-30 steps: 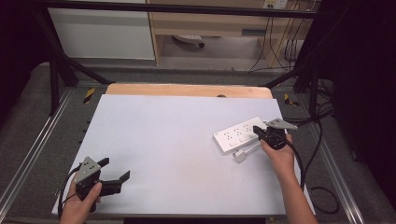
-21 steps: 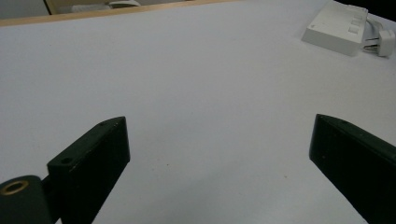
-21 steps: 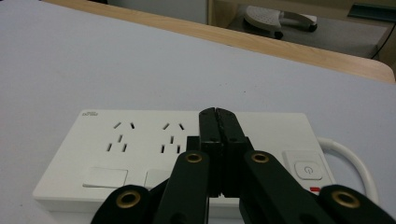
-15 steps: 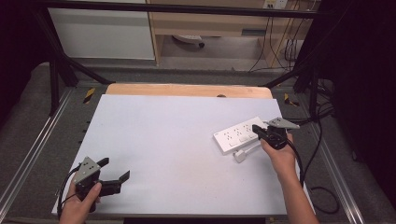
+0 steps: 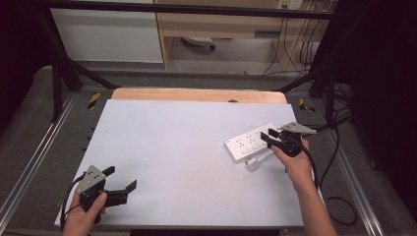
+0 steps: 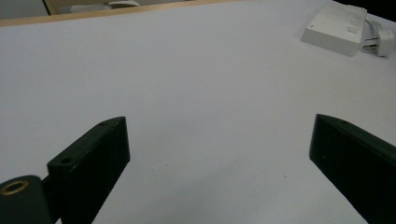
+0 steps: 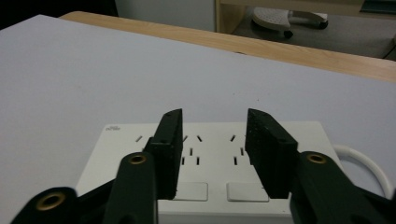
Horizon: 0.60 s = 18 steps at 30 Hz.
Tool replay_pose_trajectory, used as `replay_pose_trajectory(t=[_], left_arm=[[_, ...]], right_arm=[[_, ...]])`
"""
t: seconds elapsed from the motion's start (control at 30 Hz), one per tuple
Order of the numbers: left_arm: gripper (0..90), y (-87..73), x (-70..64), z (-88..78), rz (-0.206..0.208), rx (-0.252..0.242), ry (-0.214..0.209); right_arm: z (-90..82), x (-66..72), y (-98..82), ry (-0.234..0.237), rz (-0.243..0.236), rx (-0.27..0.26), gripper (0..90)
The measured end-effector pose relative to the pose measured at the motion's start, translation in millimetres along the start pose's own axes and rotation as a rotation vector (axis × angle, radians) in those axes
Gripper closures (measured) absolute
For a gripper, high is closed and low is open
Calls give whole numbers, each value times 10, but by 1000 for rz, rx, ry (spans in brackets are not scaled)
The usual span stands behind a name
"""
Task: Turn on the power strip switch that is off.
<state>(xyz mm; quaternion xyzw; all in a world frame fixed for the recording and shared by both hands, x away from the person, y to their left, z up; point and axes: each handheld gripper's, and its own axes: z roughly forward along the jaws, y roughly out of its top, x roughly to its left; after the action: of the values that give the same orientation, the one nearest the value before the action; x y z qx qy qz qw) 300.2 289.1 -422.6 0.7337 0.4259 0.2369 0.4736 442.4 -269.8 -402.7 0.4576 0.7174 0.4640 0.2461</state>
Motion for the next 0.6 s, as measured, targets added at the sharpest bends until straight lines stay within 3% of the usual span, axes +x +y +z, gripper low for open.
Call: replay_pose_trajectory(t=[0.33, 0.6], left_arm=[[52, 0, 2, 0, 0, 0, -2], [52, 1, 1, -1, 5, -1, -3]], right_arm=[[2, 140, 122, 32, -13, -5, 300], [27, 211, 171, 24, -26, 15, 107]])
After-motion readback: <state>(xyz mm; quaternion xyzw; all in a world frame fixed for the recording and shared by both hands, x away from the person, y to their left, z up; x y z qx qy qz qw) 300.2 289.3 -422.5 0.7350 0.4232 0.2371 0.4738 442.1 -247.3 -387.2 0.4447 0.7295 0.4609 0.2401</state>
